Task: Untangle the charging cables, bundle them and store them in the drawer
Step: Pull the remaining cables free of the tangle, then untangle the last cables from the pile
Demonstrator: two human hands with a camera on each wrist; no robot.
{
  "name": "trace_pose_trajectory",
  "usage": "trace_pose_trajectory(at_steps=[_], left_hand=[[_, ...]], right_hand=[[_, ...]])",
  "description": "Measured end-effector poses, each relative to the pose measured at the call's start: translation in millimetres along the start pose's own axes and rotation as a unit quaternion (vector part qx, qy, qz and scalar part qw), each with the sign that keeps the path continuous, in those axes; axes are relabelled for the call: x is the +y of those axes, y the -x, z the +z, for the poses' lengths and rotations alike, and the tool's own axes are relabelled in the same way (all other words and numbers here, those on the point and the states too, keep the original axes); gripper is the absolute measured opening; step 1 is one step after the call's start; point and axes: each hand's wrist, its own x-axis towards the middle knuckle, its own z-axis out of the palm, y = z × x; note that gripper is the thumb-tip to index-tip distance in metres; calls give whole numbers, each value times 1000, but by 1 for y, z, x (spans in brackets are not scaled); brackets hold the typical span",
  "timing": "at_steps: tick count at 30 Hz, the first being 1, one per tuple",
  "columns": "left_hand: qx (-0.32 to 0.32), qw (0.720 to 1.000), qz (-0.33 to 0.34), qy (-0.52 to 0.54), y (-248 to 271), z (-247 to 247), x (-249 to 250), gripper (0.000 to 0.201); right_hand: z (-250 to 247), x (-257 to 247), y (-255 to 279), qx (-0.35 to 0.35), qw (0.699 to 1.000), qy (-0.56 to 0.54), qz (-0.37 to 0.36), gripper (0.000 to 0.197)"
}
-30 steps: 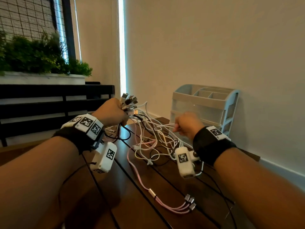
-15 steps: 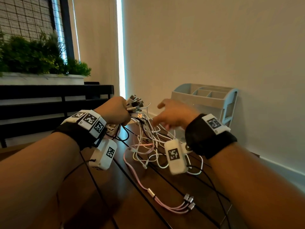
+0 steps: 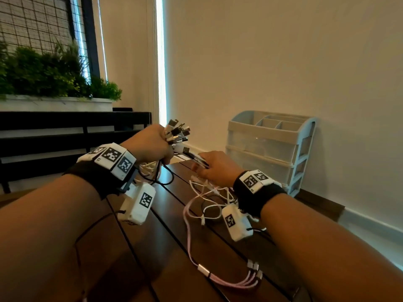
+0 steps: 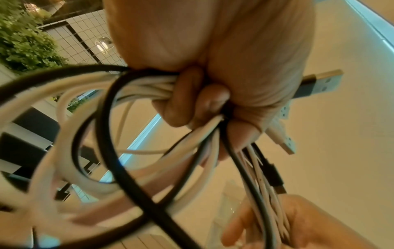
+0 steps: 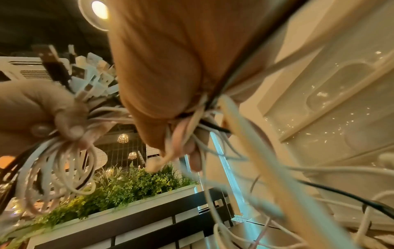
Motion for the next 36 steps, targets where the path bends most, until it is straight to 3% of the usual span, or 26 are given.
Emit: trace_pose_trajectory(at_steps=[2, 5, 6, 7, 10, 12, 15, 20, 22, 24, 26, 29, 31, 34, 36], left_hand=[[20, 1000, -5, 16, -2, -8, -3, 16], [94, 993, -5, 66, -7, -29, -11, 12], [120, 989, -6, 81, -8, -38, -15, 14], [139, 987, -7, 83, -9, -45, -19, 13], [130, 991, -30, 23, -4, -50, -30, 15], [99, 993, -58, -13, 1, -39, -35, 22], [72, 994, -75, -43, 2, -22, -45, 24], [88, 990, -91, -63, -1, -24, -52, 19], [98, 990, -82, -61, -2, -27, -51, 16], [100, 991, -69, -60, -4, -27, -46, 16], [91, 992, -53, -69, -5, -24, -39, 18], [73, 994, -30, -82, -5, -16, -26, 20], [71, 994, -14, -76, -5, -12, -19, 13], [72, 995, -4, -70, -3, -14, -14, 9], [81, 994, -17, -69, -1, -21, -16, 12]], right_hand=[[-19, 6, -4, 23, 994, 108, 2, 4], [-61, 18, -16, 248, 924, 286, -44, 8], [-74, 22, -15, 303, 905, 298, -33, 5], [-82, 31, -14, 312, 902, 298, -16, 5], [-79, 51, -1, 142, 966, 213, 34, 13], [-65, 56, 6, 64, 981, 177, 42, 13], [-47, 59, 1, 23, 980, 193, 45, 17], [-48, 51, -9, -50, 971, 223, 70, 36], [-59, 45, -13, -101, 966, 220, 94, 55], [-71, 34, -16, -137, 969, 177, 109, 92], [-74, 11, -17, -130, 987, 75, 59, 115], [-54, -34, -23, -63, 997, -24, -40, 121], [-29, -49, -33, -35, 997, -50, -55, 112], [-10, -52, -40, -19, 997, -50, -59, 83], [-14, -47, -34, 2, 997, -49, -62, 80]])
